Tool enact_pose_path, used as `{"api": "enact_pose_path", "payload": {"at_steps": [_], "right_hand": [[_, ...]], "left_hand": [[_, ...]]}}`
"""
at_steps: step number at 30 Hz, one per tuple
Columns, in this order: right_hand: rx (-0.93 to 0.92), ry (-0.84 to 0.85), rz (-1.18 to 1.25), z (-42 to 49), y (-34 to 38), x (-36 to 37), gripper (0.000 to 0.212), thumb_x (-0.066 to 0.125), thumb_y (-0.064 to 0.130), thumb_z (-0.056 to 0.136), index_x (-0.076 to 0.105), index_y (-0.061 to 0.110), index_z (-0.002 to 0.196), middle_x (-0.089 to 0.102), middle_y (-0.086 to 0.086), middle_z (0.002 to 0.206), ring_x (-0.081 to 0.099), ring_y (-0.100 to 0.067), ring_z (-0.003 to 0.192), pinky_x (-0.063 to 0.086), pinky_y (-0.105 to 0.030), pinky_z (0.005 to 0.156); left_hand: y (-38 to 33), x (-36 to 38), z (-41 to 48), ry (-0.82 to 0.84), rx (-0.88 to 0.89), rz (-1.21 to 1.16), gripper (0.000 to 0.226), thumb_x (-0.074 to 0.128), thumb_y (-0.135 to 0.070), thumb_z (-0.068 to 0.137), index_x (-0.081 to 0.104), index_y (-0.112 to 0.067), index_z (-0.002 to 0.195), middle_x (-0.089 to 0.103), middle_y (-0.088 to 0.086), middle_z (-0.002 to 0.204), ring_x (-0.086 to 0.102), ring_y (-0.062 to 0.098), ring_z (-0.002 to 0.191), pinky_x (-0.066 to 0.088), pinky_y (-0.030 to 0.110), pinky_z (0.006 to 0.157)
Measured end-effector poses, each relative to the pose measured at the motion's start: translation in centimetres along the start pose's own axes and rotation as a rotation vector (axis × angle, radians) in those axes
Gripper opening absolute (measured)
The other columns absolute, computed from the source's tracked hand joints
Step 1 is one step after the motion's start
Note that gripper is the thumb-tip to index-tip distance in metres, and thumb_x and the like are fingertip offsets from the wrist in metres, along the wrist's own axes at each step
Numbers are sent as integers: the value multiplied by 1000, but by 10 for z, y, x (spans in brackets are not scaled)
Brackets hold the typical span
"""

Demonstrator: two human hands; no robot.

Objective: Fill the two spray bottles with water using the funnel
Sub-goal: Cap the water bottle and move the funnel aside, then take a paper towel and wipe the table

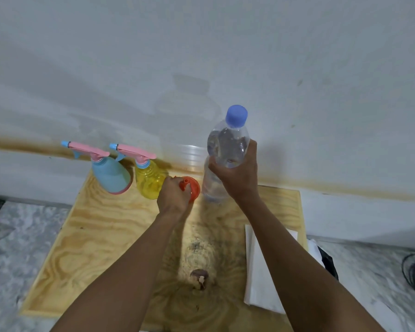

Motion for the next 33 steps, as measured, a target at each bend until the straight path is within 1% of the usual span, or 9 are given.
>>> {"api": "enact_pose_path", "payload": {"at_steps": [7,11,13,16,19,22,25,30,33], "right_hand": [[7,15,19,0,-4,-1,68,87,16,70,37,24,115,46,26,104,52,20,93,43,-2,71],[20,83,-13,2,0,-1,72,87,25,71,33,26,117,46,27,108,53,19,94,44,-5,74],[27,108,-43,3,3,-2,75,87,37,70,33,26,120,48,24,113,57,9,97,50,-16,81],[53,128,-173,0,2,-4,89,83,59,65,33,25,130,50,12,131,56,-10,115,53,-37,89],[52,126,-219,-8,1,-15,99,78,70,62,34,29,140,49,13,137,51,-6,122,49,-32,93],[58,180,-166,-24,-5,-29,99,78,63,67,32,26,148,50,11,141,51,-3,124,43,-21,95],[80,173,-228,-48,-19,-53,73,75,52,79,46,24,140,55,10,136,56,-1,116,45,-18,93],[232,69,-308,-118,-74,-111,23,68,35,90,67,25,111,68,16,103,64,-1,88,49,-21,79],[403,25,-432,-168,-111,-138,9,62,33,93,68,30,100,68,18,99,60,-1,82,49,-23,70]], "left_hand": [[2,9,6,21,29,13,28,61,-28,94,71,-12,115,58,14,113,60,33,104,49,37,84],[4,13,5,27,32,2,30,60,-28,95,69,-10,117,58,14,114,59,32,105,49,36,86],[6,14,4,30,28,-10,31,59,-30,95,68,-12,119,58,13,114,59,32,106,49,37,87],[8,13,-3,23,12,-25,38,59,-32,95,61,-13,128,55,12,119,58,30,110,48,38,89],[11,13,-28,5,13,-107,55,65,-35,91,48,-21,141,47,7,129,58,26,112,52,40,94],[13,19,-68,1,76,-86,62,67,-39,86,42,-30,143,45,3,127,57,22,109,55,41,84],[17,39,-115,94,102,-27,59,69,-38,83,49,-27,138,47,1,127,56,20,112,55,36,82],[11,85,-178,278,265,187,54,62,-41,89,54,-14,136,51,9,141,48,27,129,39,37,109],[9,101,-187,368,283,302,62,56,-47,90,44,-21,145,38,7,155,33,25,142,26,37,119]]}}
Point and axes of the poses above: each hand's wrist, its own z-axis towards the middle knuckle, its own x-axis out of the palm, y = z × x, the point moved 8 cm from there along z, towards the middle knuckle
